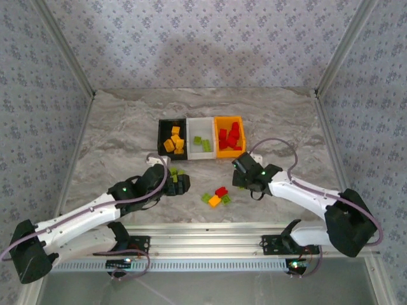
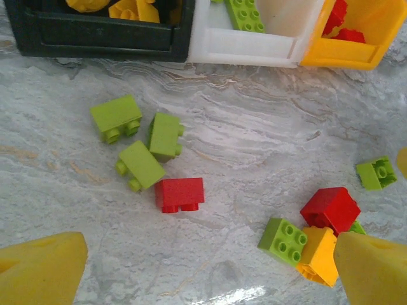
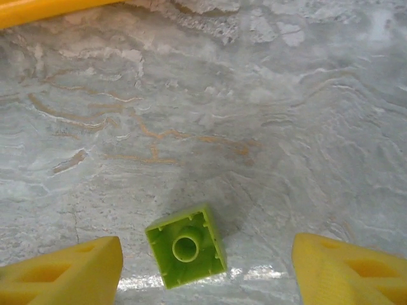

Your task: Sort the legos into containers by color

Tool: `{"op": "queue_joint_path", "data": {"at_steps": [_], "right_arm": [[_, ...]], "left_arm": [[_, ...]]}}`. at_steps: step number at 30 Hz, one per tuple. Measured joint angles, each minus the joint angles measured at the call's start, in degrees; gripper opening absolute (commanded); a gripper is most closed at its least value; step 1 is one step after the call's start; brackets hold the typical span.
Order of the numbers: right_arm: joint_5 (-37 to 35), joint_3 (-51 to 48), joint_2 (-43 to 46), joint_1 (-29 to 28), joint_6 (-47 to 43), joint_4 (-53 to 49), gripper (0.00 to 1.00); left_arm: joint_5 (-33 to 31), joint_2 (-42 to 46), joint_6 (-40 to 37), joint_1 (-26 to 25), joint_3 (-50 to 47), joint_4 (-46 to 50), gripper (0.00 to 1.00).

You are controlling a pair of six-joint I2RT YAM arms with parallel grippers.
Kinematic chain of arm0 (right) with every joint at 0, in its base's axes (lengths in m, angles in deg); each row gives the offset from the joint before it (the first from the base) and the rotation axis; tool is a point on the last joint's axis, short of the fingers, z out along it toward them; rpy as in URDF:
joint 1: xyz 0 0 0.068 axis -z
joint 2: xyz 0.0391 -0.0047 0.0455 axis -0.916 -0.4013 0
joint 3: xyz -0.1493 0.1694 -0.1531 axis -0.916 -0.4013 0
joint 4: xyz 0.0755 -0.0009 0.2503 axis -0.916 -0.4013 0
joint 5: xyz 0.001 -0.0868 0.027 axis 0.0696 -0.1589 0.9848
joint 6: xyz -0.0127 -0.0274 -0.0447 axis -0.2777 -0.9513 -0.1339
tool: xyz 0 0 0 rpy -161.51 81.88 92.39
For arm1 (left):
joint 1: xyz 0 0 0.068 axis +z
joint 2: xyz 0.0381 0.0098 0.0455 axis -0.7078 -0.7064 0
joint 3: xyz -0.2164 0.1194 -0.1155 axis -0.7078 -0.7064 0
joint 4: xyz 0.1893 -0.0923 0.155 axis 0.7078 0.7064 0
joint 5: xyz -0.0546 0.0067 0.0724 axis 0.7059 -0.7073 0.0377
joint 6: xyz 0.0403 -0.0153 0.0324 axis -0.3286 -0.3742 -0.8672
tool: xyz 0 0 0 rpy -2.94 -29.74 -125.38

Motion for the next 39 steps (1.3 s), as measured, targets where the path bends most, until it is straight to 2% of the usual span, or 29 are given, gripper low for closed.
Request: {"op": "queue_joint_path", "data": {"at_steps": [4, 7, 12, 17, 21, 26, 33, 39], "right_arm": [[1.1, 1.4, -7.1, 0.2, -1.5, 0.6, 0.68], [1.7, 1.6, -10.5, 0.2, -2.4, 0.8, 0.59], [2.4, 2.3, -11.9, 0.2, -3.2, 1.2, 0.38], [2.8, 3.8, -11.8, -0.2, -4.9, 1.3, 0.29], [3.2, 9.1, -11.1, -2.1, -6.4, 0.3, 0.28], [4.6, 22.6, -12.9, -4.8, -9.5, 1.5, 0.29], [4.3, 44.8, -29.9, -4.5, -12.7, 3.1, 0.3], [0.9, 59.5, -44.5, -2.4, -13.1, -2.4, 0.34]], "left_arm": [[-0.6, 0.8, 0.3, 0.0, -0.2, 1.0, 0.99], [-0.9, 0.8, 0.5, 0.0, -0.2, 1.9, 0.99], [-1.6, 1.2, 0.9, 0.3, -1.2, 2.4, 1.0], [-2.0, 3.1, 1.5, 0.8, -2.5, 3.5, 0.99], [-2.9, 5.7, 2.0, 1.6, -3.4, 4.9, 0.99], [-3.7, 9.8, 3.3, 2.0, -5.4, 6.6, 0.99], [-4.2, 13.7, 5.3, 2.0, -7.8, 9.3, 0.99], [-4.3, 13.9, 6.0, 2.2, -7.8, 9.9, 0.99]]}}
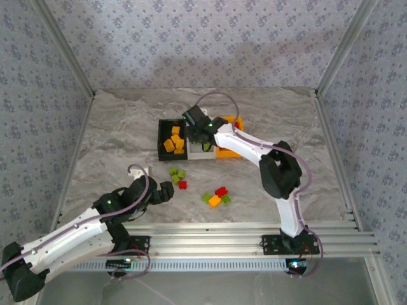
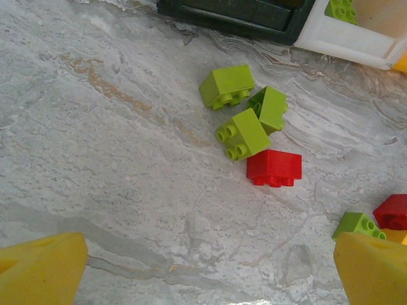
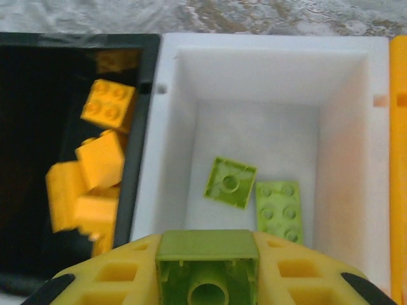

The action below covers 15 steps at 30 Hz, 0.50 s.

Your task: Sort the legos into containers by color

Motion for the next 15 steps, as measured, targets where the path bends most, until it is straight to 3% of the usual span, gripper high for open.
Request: {"op": "queue_joint_path", "data": {"at_steps": [4, 6, 12, 15], "right_arm": [[-0.9, 4.4, -4.0, 1.5, 0.4, -2.9, 0.58], [-1.0, 5.0, -4.5, 2.1, 1.1, -3.4, 0.64], [-1.0, 2.8, -2.1, 2.1, 1.6, -1.4, 0.68], [-0.9, -4.0, 4.6, 1.5, 1.9, 1.8, 0.68]], "left_arm": [[0.0, -0.1, 0.0, 0.0, -0.1, 0.0, 0.99], [0.0, -0.2, 0.0, 0.0, -0.1, 0.0, 1.0], [0.1, -1.7, -0.3, 0.0, -0.1, -0.3, 0.99], [0.7, -3.6, -1.1, 0.1, -0.1, -1.4, 1.0]]}}
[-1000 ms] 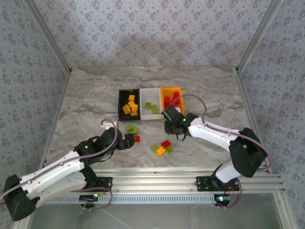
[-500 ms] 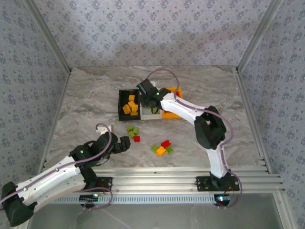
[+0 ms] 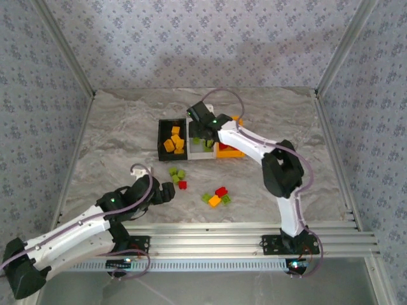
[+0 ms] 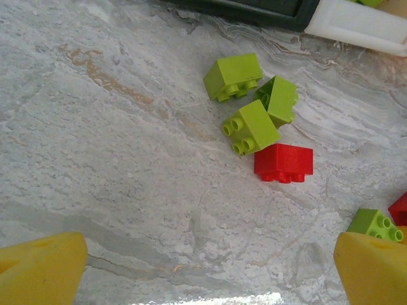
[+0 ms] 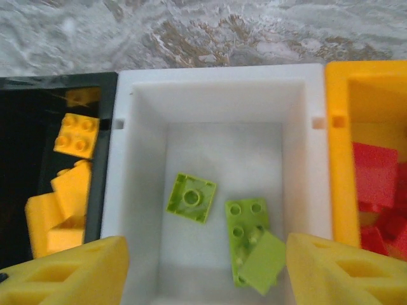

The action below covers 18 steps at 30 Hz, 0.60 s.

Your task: Sort the legos into containers by color

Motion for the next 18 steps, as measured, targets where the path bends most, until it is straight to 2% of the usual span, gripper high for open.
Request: {"op": "queue_joint_path", "data": {"at_steps": [4, 8, 14, 18], "right_arm": [[0.5, -10.0, 11.2, -1.6, 0.7, 4.5, 0.68], [1.2, -20.4, 20.5, -3.4, 2.1, 8.2, 0.68], [1.8, -33.3, 28.2, -4.2, 4.3, 9.9, 0.68], [1.7, -37.9, 32.5, -4.0, 5.2, 9.5, 0.69]], "left_arm": [[1.7, -5.3, -1.3, 0.0, 0.2, -3.3, 0.96], [4.1, -14.4, -2.8, 0.0, 1.5, -8.5, 0.85], [6.8, -26.2, -5.1, 0.7, 4.6, -16.0, 0.81], [7.7, -33.3, -6.7, 0.8, 7.5, -19.8, 0.76]]}}
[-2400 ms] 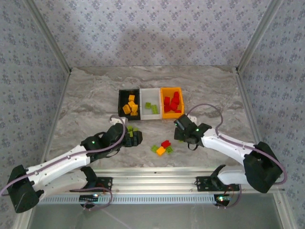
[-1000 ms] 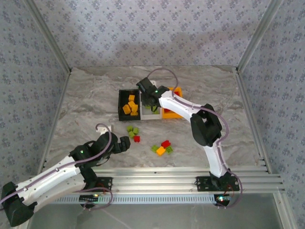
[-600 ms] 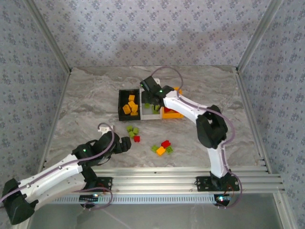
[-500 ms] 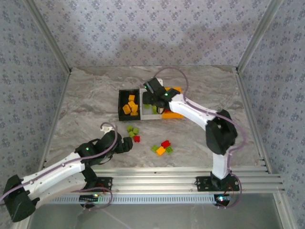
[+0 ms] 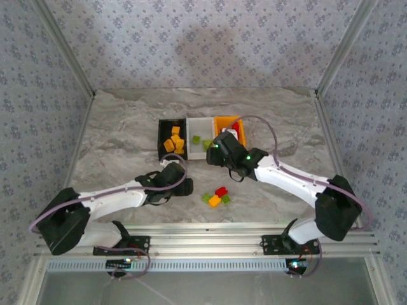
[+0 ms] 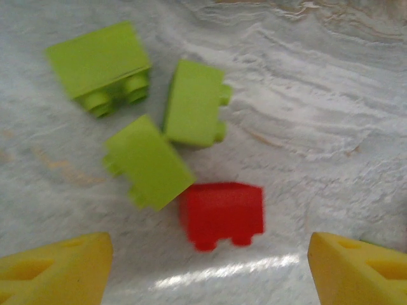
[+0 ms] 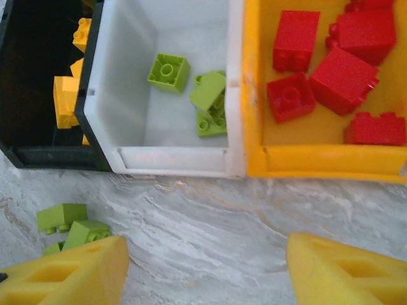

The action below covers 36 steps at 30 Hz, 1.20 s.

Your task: Sort the legos into containers by color

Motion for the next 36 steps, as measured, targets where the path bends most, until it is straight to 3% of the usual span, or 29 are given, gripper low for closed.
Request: {"op": "queue_joint_path", "data": {"at_steps": [7, 18, 25, 29, 32, 36], "right_arm": [[-0.7, -4.6, 7.9, 0.5, 1.5, 0.1, 0.69], [-1.6, -8.2, 12.7, 2.0, 3.0, -0.5, 0.69], [-2.0, -10.4, 16.6, 2.6, 4.0, -1.4, 0.69], [-2.3, -13.2, 20.3, 3.3, 5.0, -2.8, 0.69], [-2.5, -15.2, 22.5, 4.2, 5.9, -3.8, 0.69], [-2.6, -17.4, 24.3, 5.0, 7.3, -6.2, 0.69]], "left_arm": [[0.4, -8.4, -1.3, 0.0, 2.7, -2.2, 0.53], [-0.3, -8.6, -1.5, -1.2, 2.7, -1.6, 0.22], [0.1, -2.8, -1.4, -4.4, 3.7, 3.5, 0.21], [1.0, -2.9, -2.1, -5.0, 11.2, 6.1, 0.22], [1.7, -7.4, -4.1, -4.7, 20.4, 6.0, 0.21], [3.7, -20.1, -8.0, -3.3, 37.3, 5.9, 0.19]]}}
